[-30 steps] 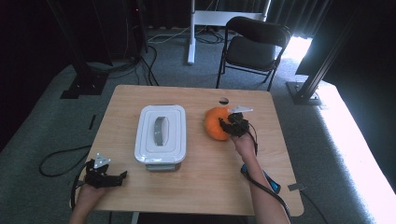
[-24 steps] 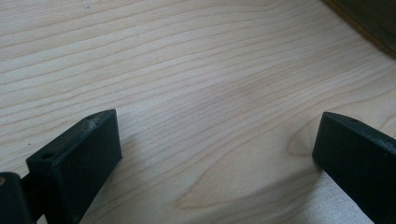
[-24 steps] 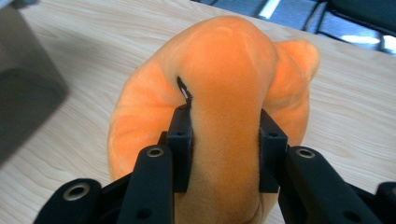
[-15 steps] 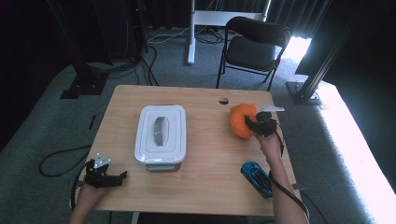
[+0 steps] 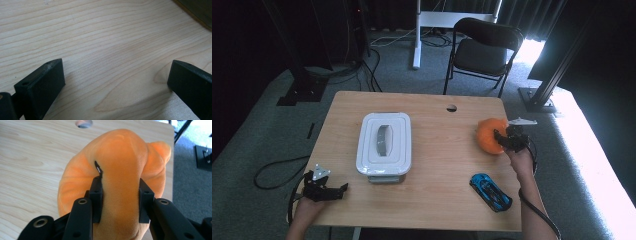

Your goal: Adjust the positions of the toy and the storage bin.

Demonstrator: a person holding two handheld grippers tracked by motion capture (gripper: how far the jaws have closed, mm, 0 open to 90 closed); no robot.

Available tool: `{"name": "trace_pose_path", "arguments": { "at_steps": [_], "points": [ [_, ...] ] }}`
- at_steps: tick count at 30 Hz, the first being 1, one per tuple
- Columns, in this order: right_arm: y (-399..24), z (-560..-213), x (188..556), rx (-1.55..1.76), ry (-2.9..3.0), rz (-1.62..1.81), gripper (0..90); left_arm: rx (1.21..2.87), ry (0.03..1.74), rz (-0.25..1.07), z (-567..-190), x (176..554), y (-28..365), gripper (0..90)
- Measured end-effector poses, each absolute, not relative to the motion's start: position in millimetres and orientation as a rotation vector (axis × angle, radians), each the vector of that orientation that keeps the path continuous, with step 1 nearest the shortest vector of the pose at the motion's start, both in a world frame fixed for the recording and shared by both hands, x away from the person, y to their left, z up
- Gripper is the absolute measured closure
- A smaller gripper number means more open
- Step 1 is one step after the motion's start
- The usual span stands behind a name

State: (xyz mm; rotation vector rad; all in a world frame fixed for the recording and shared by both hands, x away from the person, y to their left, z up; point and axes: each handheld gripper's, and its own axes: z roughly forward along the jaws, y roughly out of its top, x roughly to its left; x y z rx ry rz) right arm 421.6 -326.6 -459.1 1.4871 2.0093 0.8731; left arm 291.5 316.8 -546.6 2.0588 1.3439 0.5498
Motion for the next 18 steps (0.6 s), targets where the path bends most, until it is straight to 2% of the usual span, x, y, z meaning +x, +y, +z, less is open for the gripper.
{"name": "trace_pose_path", "arguments": {
  "at_steps": [3, 5, 9, 11, 18],
  "points": [
    [-332, -471, 422, 1.506, 2.061, 0.818, 63.7, 2.060, 1.345, 0.550, -546, 291, 317, 1.5],
    [-335, -475, 421, 1.526, 2.042, 0.851, 59.7, 2.060, 1.345, 0.550, -546, 291, 317, 1.5],
    [-334, -472, 421, 1.550, 2.045, 0.858, 37.4, 2.059, 1.344, 0.550, -547, 291, 317, 1.5],
    [-336, -469, 421, 1.584, 2.047, 0.888, 29.9, 2.059, 1.343, 0.549, -547, 291, 317, 1.4],
    [-346, -465, 413, 1.634, 2.035, 0.953, 15.7, 2.056, 1.350, 0.549, -546, 292, 316, 1.3]
  ]
}}
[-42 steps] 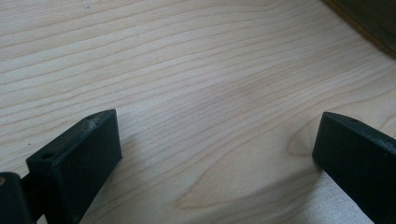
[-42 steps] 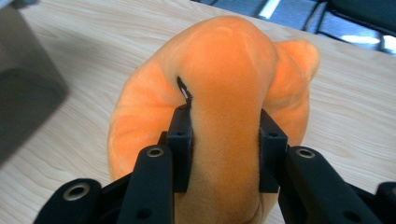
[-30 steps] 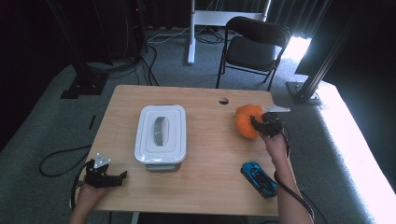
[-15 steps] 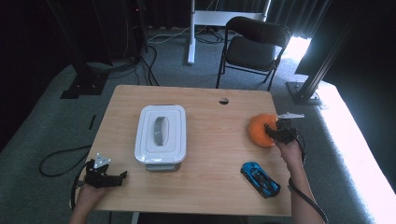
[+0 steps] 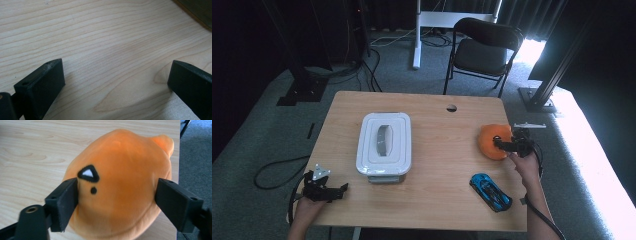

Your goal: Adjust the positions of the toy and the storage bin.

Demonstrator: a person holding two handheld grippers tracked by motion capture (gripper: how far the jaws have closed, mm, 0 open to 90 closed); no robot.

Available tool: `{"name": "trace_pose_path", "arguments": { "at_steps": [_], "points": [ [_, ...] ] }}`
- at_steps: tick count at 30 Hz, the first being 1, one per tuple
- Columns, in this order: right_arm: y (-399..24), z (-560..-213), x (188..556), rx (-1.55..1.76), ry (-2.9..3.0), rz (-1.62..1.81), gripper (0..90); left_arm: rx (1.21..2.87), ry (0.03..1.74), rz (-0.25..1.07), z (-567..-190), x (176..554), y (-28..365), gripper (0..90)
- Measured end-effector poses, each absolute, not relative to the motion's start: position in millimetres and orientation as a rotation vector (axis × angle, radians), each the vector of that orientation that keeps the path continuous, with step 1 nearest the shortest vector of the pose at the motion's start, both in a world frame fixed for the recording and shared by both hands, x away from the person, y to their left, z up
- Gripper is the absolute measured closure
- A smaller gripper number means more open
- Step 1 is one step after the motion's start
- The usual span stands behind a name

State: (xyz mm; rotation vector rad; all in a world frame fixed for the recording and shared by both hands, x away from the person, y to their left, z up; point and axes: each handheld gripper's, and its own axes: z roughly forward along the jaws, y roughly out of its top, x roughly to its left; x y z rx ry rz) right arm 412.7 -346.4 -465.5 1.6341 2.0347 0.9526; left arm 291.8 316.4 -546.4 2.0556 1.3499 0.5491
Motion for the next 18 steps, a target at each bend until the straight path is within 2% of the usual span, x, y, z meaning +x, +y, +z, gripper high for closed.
{"name": "trace_pose_path", "arguments": {
  "at_steps": [1, 8, 12, 18],
  "points": [
    [-347, -466, 411, 1.625, 2.044, 0.957, 12.6, 2.054, 1.353, 0.550, -546, 292, 316, 1.3],
    [-347, -462, 398, 1.567, 2.022, 0.938, 12.1, 2.007, 1.429, 0.543, -545, 295, 315, 1.2],
    [-337, -456, 389, 1.454, 1.976, 0.898, 12.1, 2.035, 1.451, 0.564, -544, 297, 314, 1.1],
    [-316, -447, 381, 1.381, 1.988, 0.951, 12.1, 2.041, 1.417, 0.606, -542, 299, 311, 1.1]
  ]
}}
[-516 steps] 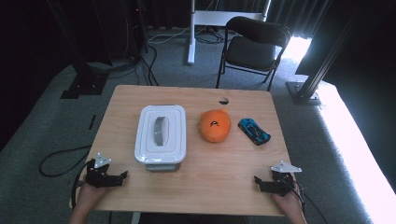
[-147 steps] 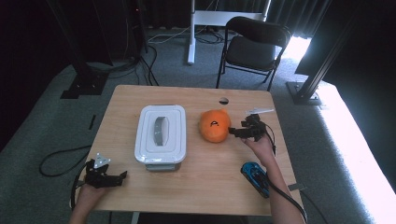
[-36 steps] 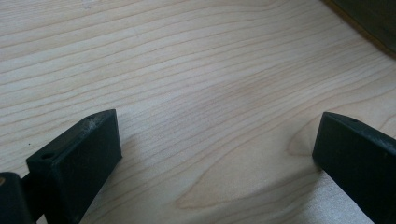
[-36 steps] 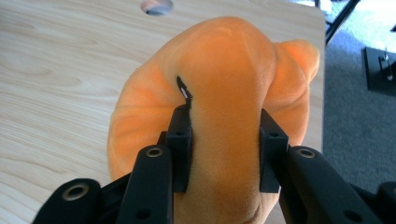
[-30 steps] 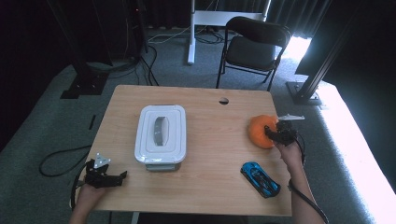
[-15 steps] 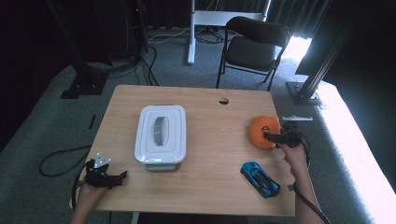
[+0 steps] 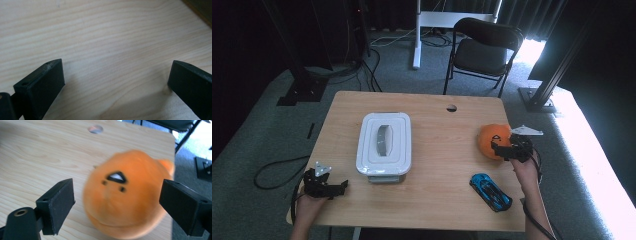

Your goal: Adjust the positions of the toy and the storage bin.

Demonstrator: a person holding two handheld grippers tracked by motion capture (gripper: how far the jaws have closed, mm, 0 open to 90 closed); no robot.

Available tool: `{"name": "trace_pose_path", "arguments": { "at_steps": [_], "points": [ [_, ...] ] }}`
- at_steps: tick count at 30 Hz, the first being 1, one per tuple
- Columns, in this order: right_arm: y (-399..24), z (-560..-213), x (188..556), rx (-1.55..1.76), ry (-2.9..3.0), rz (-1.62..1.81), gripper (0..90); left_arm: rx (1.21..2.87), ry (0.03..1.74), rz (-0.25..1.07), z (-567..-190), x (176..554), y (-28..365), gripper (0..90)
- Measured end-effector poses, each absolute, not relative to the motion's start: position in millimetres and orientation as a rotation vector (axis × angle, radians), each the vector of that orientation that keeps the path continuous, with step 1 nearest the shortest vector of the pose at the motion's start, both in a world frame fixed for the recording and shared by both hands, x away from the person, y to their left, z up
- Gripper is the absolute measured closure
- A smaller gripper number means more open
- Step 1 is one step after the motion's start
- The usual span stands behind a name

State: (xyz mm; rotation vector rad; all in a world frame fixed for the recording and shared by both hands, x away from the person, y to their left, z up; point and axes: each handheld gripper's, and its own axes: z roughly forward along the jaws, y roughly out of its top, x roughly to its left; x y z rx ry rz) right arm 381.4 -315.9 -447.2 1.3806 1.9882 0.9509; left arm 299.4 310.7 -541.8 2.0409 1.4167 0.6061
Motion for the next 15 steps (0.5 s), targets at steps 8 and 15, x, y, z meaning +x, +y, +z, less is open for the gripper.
{"name": "trace_pose_path", "arguments": {
  "at_steps": [8, 15],
  "points": [
    [-274, -442, 379, 1.314, 2.034, 1.078, 12.2, 2.008, 1.389, 0.611, -536, 306, 309, 1.0],
    [-229, -456, 385, 1.270, 2.117, 1.093, 12.2, 2.023, 1.357, 0.609, -536, 317, 303, 1.1]
  ]
}}
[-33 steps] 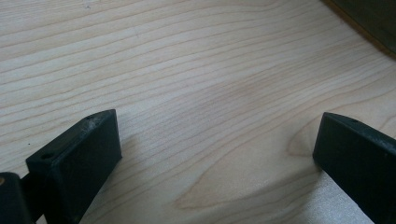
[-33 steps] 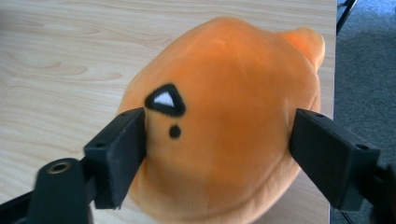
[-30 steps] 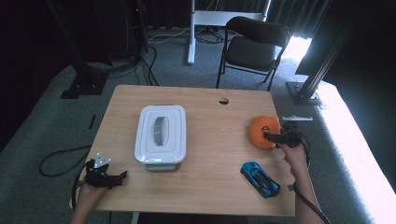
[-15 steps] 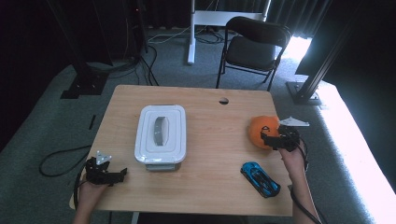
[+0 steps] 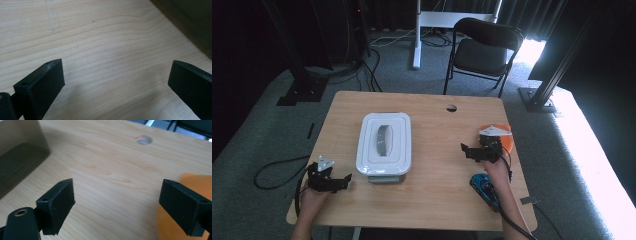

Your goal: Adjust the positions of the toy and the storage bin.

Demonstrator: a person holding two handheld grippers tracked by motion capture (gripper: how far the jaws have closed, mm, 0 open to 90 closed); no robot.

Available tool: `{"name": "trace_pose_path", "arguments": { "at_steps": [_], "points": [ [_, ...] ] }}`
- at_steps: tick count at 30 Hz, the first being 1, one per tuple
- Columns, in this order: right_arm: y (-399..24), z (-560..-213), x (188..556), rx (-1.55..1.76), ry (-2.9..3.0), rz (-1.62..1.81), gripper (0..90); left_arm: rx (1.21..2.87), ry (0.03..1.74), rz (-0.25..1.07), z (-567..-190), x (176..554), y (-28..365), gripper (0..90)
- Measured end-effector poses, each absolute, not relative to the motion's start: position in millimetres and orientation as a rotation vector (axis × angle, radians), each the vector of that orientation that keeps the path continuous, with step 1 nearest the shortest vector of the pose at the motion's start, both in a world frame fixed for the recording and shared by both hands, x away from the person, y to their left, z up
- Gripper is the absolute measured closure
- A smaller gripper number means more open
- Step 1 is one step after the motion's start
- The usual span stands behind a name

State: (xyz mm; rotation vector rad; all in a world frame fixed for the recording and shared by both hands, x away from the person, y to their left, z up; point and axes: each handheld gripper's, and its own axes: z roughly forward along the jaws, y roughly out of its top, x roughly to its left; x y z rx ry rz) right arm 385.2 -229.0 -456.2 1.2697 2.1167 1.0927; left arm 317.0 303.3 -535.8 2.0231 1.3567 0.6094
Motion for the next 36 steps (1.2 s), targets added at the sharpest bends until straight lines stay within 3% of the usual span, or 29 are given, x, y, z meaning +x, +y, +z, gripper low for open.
{"name": "trace_pose_path", "arguments": {
  "at_steps": [18, 36],
  "points": [
    [-126, -506, 417, 1.276, 2.285, 1.068, 12.5, 2.046, 1.322, 0.597, -531, 352, 296, 1.1],
    [-78, -524, 440, 1.281, 2.326, 1.088, 12.5, 2.042, 1.246, 0.604, -510, 374, 280, 1.1]
  ]
}}
